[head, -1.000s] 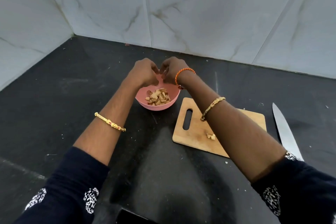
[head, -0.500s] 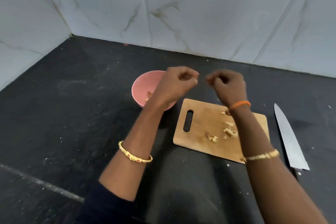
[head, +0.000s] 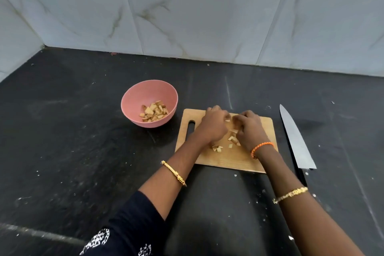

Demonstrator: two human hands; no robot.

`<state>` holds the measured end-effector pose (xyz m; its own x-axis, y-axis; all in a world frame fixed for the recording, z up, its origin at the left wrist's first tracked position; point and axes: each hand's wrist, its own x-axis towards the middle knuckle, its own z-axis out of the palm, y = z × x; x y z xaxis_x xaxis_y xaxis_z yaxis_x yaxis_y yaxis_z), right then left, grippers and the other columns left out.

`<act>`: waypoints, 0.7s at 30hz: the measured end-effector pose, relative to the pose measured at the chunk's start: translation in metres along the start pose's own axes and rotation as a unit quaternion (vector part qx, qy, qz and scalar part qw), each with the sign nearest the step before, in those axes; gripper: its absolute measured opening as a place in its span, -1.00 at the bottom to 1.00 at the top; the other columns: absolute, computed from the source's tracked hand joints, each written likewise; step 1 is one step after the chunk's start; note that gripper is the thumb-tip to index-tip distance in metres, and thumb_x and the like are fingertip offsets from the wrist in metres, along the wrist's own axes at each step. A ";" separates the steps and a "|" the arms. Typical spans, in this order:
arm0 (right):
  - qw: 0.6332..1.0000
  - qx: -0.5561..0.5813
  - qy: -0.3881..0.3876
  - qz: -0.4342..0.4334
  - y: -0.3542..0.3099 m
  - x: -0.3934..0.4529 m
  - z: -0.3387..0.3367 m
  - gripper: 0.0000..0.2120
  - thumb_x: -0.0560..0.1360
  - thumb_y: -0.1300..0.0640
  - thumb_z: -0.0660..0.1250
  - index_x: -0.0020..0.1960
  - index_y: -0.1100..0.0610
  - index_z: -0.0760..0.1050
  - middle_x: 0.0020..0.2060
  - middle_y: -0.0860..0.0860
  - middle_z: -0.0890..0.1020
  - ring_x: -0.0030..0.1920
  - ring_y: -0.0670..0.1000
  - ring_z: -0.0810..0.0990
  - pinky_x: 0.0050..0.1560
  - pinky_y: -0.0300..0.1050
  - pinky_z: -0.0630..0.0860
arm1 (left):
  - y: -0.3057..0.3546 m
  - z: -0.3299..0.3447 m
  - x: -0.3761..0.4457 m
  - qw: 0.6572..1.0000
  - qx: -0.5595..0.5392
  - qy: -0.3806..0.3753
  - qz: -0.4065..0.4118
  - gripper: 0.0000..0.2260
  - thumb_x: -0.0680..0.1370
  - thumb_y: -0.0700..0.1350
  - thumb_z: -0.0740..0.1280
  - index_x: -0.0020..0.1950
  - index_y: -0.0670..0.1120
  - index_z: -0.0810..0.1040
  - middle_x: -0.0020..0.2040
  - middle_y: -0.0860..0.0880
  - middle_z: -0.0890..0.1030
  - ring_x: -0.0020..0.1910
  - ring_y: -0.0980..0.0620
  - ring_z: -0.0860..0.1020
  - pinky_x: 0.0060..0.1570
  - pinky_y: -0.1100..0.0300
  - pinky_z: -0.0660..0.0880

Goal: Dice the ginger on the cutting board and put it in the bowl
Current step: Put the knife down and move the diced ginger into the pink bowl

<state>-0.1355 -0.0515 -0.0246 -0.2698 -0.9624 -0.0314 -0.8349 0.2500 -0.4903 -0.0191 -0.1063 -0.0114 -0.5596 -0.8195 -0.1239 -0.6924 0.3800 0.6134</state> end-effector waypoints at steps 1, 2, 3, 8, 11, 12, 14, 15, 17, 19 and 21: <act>1.000 -0.010 -0.009 -0.011 -0.003 0.002 0.001 -0.68 0.45 0.41 0.22 0.17 0.29 0.55 0.12 0.19 0.47 0.19 0.17 0.38 0.17 -0.20 0.28 | 0.001 -0.004 -0.001 1.000 -0.019 -0.019 0.002 -0.70 0.50 -0.33 0.19 0.19 -0.16 0.54 0.15 -0.11 0.51 0.15 -0.03 0.44 0.19 0.08 0.44; 1.000 -0.015 -0.014 -0.022 -0.004 0.003 0.002 -0.69 0.46 0.40 0.22 0.16 0.26 0.56 0.11 0.18 0.48 0.17 0.16 0.38 0.14 -0.22 0.28 | 0.000 -0.008 -0.004 0.998 -0.044 -0.034 0.002 -0.73 0.51 -0.33 0.19 0.14 -0.17 0.57 0.11 -0.10 0.56 0.09 0.00 0.49 0.14 0.11 0.47; 0.999 -0.015 -0.018 -0.033 -0.005 0.000 0.002 -0.69 0.46 0.40 0.22 0.15 0.25 0.57 0.10 0.17 0.49 0.17 0.15 0.39 0.11 -0.25 0.27 | -0.001 -0.011 -0.008 0.997 -0.064 -0.037 0.000 -0.75 0.52 -0.32 0.19 0.11 -0.17 0.59 0.08 -0.09 0.58 0.05 0.02 0.51 0.11 0.14 0.49; 0.998 0.016 -0.002 -0.062 0.000 -0.043 0.001 -0.65 0.41 0.48 0.20 0.10 0.27 0.60 0.06 0.16 0.55 0.16 0.13 0.43 0.13 -0.31 0.23 | -0.018 -0.010 -0.043 0.994 -0.092 0.052 -0.008 -0.73 0.54 -0.29 0.20 0.13 -0.09 0.58 0.14 -0.02 0.51 0.09 0.09 0.49 0.11 0.30 0.41; 0.998 0.033 0.059 -0.018 0.013 -0.043 -0.013 -0.59 0.36 0.52 0.18 0.14 0.31 0.57 0.09 0.20 0.55 0.17 0.20 0.46 0.17 -0.21 0.28 | -0.022 -0.002 -0.062 0.996 -0.077 0.031 -0.025 -0.71 0.51 -0.18 0.29 0.23 -0.05 0.52 0.17 0.03 0.42 0.15 0.10 0.42 0.20 0.28 0.36; 0.998 0.027 0.057 0.017 0.019 -0.039 -0.019 -0.57 0.38 0.51 0.18 0.18 0.30 0.55 0.13 0.20 0.53 0.20 0.20 0.43 0.20 -0.19 0.29 | -0.024 -0.001 -0.065 0.997 -0.061 0.024 -0.035 -0.67 0.50 -0.13 0.32 0.27 -0.05 0.49 0.18 0.03 0.40 0.19 0.09 0.40 0.25 0.25 0.34; 0.997 0.013 0.030 0.071 0.028 -0.033 -0.024 -0.56 0.40 0.48 0.19 0.24 0.27 0.51 0.18 0.18 0.49 0.23 0.20 0.39 0.25 -0.12 0.31 | -0.026 -0.001 -0.068 0.998 -0.032 0.008 -0.061 -0.59 0.46 -0.05 0.35 0.29 -0.06 0.45 0.17 0.02 0.38 0.21 0.07 0.39 0.28 0.19 0.35; 0.997 0.005 0.021 0.080 0.026 -0.034 -0.022 -0.56 0.41 0.47 0.19 0.24 0.25 0.51 0.18 0.18 0.48 0.23 0.20 0.38 0.25 -0.11 0.31 | -0.025 -0.002 -0.068 0.997 -0.027 -0.001 -0.068 -0.59 0.45 -0.04 0.37 0.28 -0.07 0.44 0.15 0.01 0.39 0.18 0.07 0.42 0.26 0.17 0.38; 0.998 -0.022 0.014 0.063 0.016 -0.042 -0.010 -0.57 0.41 0.44 0.21 0.24 0.24 0.51 0.18 0.17 0.46 0.22 0.18 0.35 0.24 -0.15 0.27 | -0.022 -0.001 -0.067 0.998 -0.023 -0.013 -0.062 -0.62 0.45 -0.08 0.38 0.25 -0.08 0.45 0.13 0.00 0.42 0.09 0.08 0.46 0.18 0.18 0.43; 0.999 -0.026 0.015 0.029 0.004 -0.051 0.005 -0.55 0.39 0.43 0.23 0.27 0.23 0.49 0.19 0.17 0.44 0.21 0.17 0.33 0.24 -0.20 0.24 | -0.015 0.002 -0.065 0.998 -0.029 -0.016 -0.047 -0.65 0.46 -0.12 0.38 0.23 -0.10 0.47 0.12 -0.02 0.44 -0.02 0.11 0.47 0.11 0.21 0.47; 1.000 0.009 -0.002 0.011 -0.005 -0.055 0.011 -0.51 0.38 0.45 0.22 0.29 0.22 0.47 0.19 0.15 0.45 0.21 0.15 0.36 0.21 -0.28 0.23 | -0.009 0.006 -0.063 0.998 -0.039 -0.007 -0.039 -0.67 0.46 -0.16 0.39 0.21 -0.10 0.49 0.09 -0.01 0.46 -0.05 0.11 0.47 0.08 0.21 0.49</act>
<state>-0.1112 -0.0005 -0.0297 -0.2860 -0.9572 -0.0451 -0.8200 0.2688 -0.5053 0.0203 -0.0556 -0.0136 -0.5118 -0.8389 -0.1850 -0.6971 0.2796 0.6602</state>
